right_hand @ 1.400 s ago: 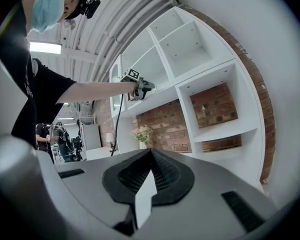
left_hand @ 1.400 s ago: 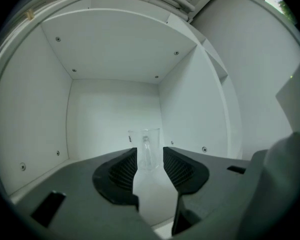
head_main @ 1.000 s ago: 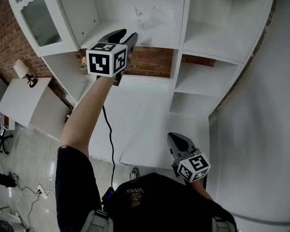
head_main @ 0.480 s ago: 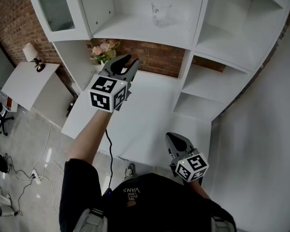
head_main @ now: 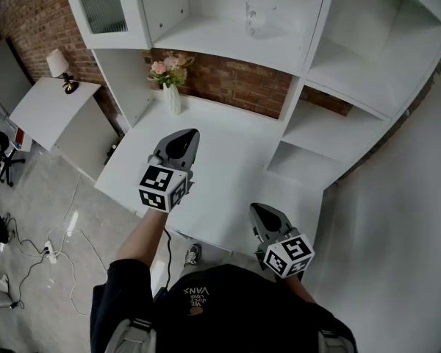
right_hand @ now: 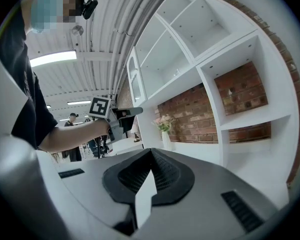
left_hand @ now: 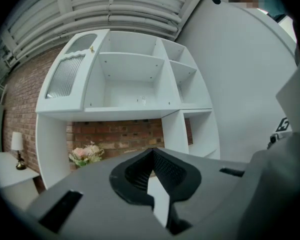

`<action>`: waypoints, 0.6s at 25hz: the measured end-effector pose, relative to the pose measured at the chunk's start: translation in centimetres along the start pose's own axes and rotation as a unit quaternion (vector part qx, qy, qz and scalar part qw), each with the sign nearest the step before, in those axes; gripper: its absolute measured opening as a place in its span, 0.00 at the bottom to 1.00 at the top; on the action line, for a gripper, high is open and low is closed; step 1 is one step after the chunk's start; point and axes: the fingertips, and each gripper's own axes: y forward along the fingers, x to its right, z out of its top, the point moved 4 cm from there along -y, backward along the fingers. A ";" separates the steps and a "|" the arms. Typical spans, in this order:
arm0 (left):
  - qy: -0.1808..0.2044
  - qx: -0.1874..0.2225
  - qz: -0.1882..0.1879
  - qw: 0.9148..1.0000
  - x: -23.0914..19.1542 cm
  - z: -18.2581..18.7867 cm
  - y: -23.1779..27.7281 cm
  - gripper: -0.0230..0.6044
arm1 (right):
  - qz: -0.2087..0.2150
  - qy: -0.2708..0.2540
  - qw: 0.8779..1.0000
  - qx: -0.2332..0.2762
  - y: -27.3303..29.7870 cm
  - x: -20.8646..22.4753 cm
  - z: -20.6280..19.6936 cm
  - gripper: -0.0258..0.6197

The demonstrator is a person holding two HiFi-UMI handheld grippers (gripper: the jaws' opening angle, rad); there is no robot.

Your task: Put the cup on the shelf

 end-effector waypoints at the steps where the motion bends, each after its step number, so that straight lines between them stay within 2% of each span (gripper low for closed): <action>1: -0.005 -0.005 0.003 1.000 0.3 -1.0 -0.6 0.05 | 0.003 0.000 1.000 -0.001 0.0 0.0 -0.1 0.03; 8: -0.083 -0.027 0.046 0.995 1.8 -7.4 -5.7 0.05 | 0.020 -0.002 1.000 -0.008 0.0 -0.4 -0.7 0.03; 15: -0.109 -0.051 0.095 0.988 3.3 -11.3 -10.3 0.05 | 0.028 -0.002 0.999 -0.015 -0.3 -0.8 -1.3 0.03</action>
